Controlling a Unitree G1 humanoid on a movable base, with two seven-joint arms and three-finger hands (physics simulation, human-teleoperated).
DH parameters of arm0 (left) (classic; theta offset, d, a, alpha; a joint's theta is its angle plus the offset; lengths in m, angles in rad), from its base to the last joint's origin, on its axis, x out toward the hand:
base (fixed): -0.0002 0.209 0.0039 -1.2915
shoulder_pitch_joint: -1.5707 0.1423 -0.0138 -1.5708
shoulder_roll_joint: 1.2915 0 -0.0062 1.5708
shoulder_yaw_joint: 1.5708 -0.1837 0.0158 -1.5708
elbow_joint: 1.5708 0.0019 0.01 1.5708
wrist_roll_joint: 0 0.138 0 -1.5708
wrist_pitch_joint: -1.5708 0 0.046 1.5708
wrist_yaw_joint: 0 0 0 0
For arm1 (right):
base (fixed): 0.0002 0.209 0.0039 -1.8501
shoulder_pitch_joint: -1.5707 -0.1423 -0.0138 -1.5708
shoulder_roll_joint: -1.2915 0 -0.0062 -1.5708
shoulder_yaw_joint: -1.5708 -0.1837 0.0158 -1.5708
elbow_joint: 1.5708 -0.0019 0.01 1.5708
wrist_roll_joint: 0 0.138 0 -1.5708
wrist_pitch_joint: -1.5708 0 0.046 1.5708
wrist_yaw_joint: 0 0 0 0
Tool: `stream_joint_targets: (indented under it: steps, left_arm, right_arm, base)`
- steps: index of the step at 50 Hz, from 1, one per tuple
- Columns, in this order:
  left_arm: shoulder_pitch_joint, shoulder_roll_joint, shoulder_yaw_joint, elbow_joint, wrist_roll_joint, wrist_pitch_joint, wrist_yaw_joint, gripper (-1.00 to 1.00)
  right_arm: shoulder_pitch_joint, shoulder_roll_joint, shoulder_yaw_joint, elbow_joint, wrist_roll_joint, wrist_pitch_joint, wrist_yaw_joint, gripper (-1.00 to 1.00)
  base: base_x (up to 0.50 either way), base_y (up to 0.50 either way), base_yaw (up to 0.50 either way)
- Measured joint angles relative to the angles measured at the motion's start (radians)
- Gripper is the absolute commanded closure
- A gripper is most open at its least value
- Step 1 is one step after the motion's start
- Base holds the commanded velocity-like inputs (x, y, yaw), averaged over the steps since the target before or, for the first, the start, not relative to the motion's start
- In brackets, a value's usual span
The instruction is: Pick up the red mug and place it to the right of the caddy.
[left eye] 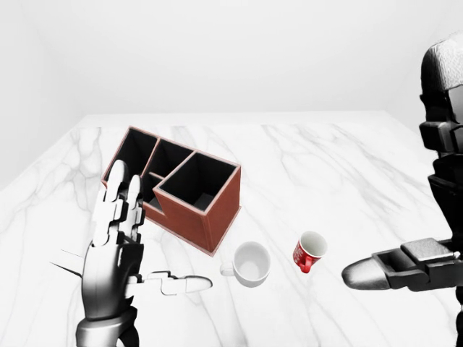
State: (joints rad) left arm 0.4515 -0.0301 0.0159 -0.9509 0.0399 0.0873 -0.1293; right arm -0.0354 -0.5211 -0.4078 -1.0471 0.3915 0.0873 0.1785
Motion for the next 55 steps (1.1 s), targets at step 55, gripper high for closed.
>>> stream_joint_targets:
  steps: [55]
  left_arm:
    - [-0.003,-0.001,0.001,0.008,0.001,0.0,0.003,-1.0]
  right_arm:
    - [0.141,0.398,0.149,0.281,-0.843,0.0,0.52,-1.0]
  base:
    - [0.0,0.0,0.0]
